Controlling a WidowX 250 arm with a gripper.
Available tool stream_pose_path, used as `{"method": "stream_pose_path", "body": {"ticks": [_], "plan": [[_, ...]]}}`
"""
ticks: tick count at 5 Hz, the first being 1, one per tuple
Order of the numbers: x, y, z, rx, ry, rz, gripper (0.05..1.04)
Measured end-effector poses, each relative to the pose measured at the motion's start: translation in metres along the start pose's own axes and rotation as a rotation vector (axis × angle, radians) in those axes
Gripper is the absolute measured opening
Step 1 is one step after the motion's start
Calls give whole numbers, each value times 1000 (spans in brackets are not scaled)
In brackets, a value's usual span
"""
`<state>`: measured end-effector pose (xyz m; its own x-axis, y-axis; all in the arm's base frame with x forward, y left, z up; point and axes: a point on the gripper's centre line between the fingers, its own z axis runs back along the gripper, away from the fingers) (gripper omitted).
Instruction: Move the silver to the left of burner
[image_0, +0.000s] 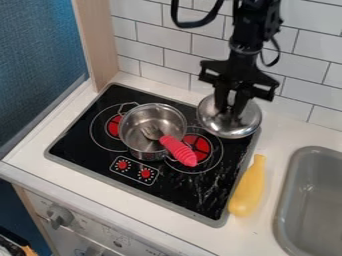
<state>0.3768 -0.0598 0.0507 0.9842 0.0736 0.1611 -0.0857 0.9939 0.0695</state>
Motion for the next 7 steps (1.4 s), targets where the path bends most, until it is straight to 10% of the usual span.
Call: {"method": "stream_pose_path", "body": {"ticks": [1, 3, 7], "plan": [[3, 4, 22, 7, -38, 56, 280], [-25, 57, 25, 118, 79, 281, 280], [-98, 193, 24, 102, 88, 780, 280]]}}
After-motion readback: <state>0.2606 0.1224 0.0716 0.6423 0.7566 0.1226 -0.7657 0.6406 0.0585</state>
